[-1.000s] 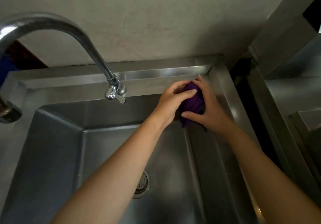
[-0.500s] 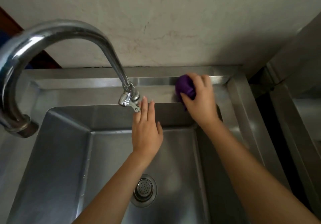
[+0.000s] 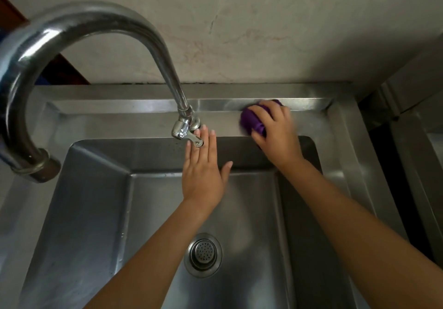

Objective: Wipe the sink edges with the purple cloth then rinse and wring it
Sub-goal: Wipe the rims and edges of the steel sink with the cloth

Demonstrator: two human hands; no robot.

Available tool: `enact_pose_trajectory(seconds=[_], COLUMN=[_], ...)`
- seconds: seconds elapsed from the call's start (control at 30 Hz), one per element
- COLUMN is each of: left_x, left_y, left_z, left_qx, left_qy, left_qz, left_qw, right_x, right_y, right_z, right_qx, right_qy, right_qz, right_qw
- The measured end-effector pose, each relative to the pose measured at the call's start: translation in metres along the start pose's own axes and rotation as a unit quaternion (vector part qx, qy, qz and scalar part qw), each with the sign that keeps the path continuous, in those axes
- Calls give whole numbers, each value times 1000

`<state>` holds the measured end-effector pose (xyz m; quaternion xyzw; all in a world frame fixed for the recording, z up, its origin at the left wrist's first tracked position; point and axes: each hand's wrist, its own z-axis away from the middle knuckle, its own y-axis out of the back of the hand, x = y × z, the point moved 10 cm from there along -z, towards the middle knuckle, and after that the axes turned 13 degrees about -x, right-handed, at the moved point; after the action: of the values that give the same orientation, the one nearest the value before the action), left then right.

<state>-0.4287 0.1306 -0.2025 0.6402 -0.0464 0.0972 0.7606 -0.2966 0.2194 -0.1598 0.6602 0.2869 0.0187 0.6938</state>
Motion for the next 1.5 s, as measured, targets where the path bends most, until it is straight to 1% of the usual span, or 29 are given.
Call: enact_pose_trajectory(seconds=[0.1, 0.2, 0.27, 0.37, 0.43, 0.47, 0.5, 0.57, 0.63, 0.7, 0.77, 1.07, 1.13, 1.27, 1.4, 1.47, 1.5], left_x=[5, 15, 33, 64, 80, 87, 94, 105, 107, 106, 106, 106, 107, 106, 106, 105, 104], left_y=[3, 6, 7, 15, 20, 20, 18, 12, 9, 8, 8, 7, 7, 8, 8, 9, 9], left_z=[-2, -4, -10, -39, -68, -81, -92, -105, -105, -105, -104, -103, -103, -103, -104, -105, -105], left_qx=[-2, 21, 31, 20, 11, 6, 0, 1, 26, 40, 39, 27, 27, 27, 14, 9, 5], left_qy=[10, 3, -36, -89, -107, -114, -121, -130, -124, -119, -119, -121, -124, -122, -122, -127, -135], left_qz=[30, 32, 28, 16, -2, -16, -28, -51, -65, -73, -79, -81, -79, -79, -74, -67, -63], left_qw=[1000, 999, 998, 996, 994, 993, 992, 990, 990, 989, 989, 989, 989, 989, 990, 990, 989], right_x=[28, 50, 59, 70, 79, 84, 87, 93, 98, 101, 101, 88, 82, 73, 69, 69, 69], right_y=[10, 20, 24, 40, 67, 79, 85, 77, 57, 42, 35, 26, 24, 26, 17, 22, 30], right_z=[10, 25, 32, 34, 33, 29, 23, 7, 1, 10, 23, 81, 94, 124, 162, 169, 168], right_qx=[17, 43, 47, 54, 110, 134, 141, 110, 83, 80, 77, 36, 38, 54, 24, 38, 57], right_qy=[-70, -129, -160, -190, -208, -210, -206, -178, -143, -131, -127, -126, -121, -140, -204, -216, -218], right_qz=[8, 2, -3, -5, 23, 43, 63, 68, 18, -19, -28, -16, -9, -16, -20, -58, -90], right_qw=[997, 991, 986, 980, 972, 968, 966, 975, 986, 988, 989, 991, 992, 989, 978, 974, 970])
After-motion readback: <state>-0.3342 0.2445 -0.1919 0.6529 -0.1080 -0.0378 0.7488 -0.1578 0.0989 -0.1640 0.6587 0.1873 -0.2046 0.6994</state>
